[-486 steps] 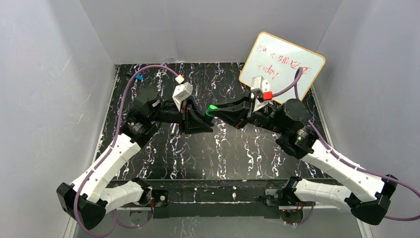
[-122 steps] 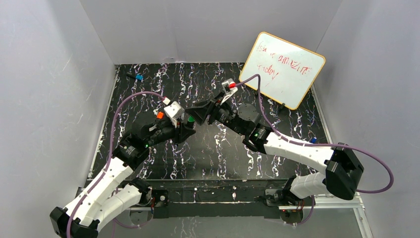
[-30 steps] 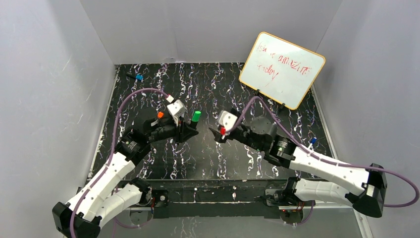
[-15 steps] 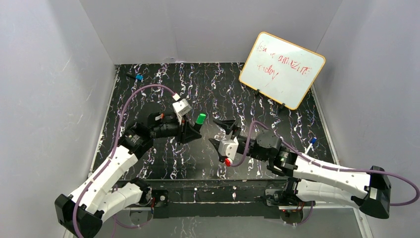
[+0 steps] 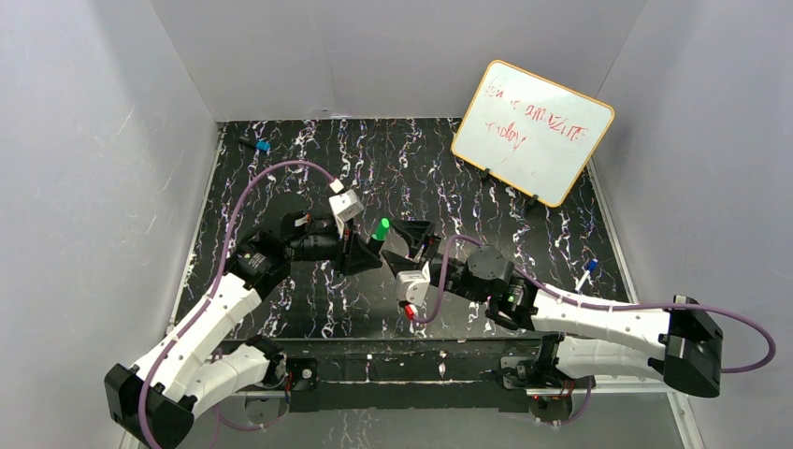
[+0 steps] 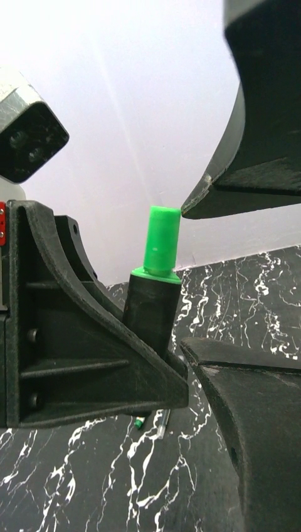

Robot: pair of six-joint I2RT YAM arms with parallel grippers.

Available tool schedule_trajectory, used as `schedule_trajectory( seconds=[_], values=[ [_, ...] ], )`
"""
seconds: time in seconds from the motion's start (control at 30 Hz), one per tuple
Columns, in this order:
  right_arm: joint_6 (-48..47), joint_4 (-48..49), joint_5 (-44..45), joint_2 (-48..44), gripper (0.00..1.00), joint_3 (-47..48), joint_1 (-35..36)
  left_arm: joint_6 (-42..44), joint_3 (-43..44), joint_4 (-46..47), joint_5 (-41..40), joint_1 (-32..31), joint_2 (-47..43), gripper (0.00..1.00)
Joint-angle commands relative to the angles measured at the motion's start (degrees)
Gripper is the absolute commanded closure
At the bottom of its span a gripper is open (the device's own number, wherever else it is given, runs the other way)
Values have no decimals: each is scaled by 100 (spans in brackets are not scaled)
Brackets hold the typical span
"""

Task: Insert the pens into the pen caps
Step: Press the pen cap onto the pen.

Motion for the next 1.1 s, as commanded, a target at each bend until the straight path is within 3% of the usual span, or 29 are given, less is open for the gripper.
schedule_trajectory(
  seconds=[0.0, 1.07],
  values=[
    [-302, 645, 132, 36, 23, 157, 31, -14, 155, -63, 265, -2, -61, 100],
    [-96, 591, 85, 31, 25, 154, 32, 36, 294, -94, -50, -6, 94, 100]
  ],
)
